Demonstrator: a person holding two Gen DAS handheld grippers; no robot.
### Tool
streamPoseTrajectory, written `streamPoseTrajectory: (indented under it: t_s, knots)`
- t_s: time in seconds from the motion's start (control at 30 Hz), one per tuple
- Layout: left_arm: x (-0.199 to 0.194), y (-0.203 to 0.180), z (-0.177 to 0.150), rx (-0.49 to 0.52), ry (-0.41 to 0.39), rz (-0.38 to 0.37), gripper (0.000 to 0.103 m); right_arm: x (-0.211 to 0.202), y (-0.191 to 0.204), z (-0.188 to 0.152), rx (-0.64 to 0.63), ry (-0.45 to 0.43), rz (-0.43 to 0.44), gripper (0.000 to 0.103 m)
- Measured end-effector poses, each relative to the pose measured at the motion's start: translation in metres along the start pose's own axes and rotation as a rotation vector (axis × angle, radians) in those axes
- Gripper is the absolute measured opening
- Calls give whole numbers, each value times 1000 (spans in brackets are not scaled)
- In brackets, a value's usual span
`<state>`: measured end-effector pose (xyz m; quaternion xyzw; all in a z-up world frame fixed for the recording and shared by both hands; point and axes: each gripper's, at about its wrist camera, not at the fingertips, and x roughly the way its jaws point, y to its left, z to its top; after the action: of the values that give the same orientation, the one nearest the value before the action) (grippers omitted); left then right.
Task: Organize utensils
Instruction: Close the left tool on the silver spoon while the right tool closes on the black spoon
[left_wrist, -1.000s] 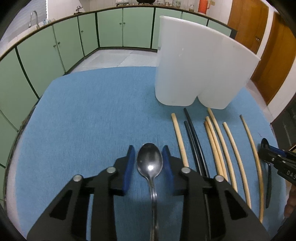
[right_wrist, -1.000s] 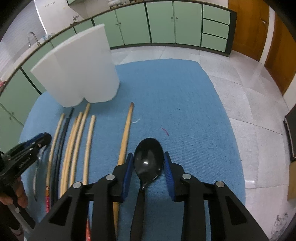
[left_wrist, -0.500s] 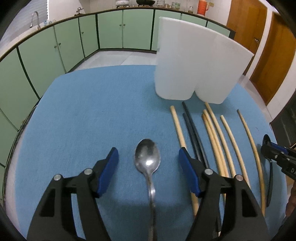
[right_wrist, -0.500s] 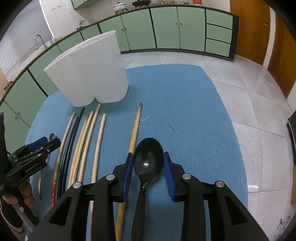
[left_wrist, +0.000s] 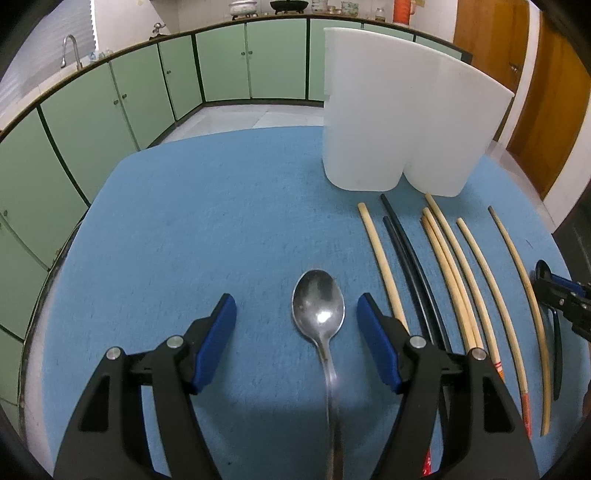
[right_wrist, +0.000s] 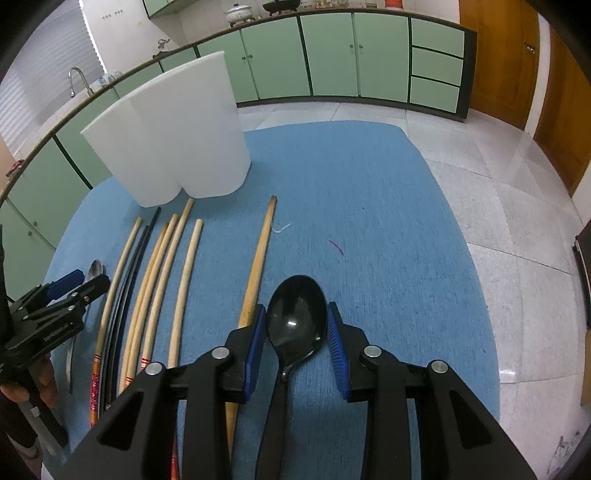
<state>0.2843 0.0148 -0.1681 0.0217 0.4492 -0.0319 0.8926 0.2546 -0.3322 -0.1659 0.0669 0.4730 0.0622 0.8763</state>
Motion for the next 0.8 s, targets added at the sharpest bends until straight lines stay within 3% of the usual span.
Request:
streamPoseTrajectory:
  t_s: [0.13, 0.3, 0.63, 0.8]
  knots:
    - [1, -4, 3, 9, -3, -2, 53, 0, 1, -1, -8, -2, -9, 33]
    - [0, -11, 8, 25, 2, -12, 27, 0, 0, 3, 1, 18, -5, 33]
    - [-11, -14, -4, -7, -32, 2, 26, 3, 5, 4, -17, 26, -30, 32]
    - [-33, -8, -7, -49, -92, -7, 26, -22, 6, 5, -21, -80, 9, 32]
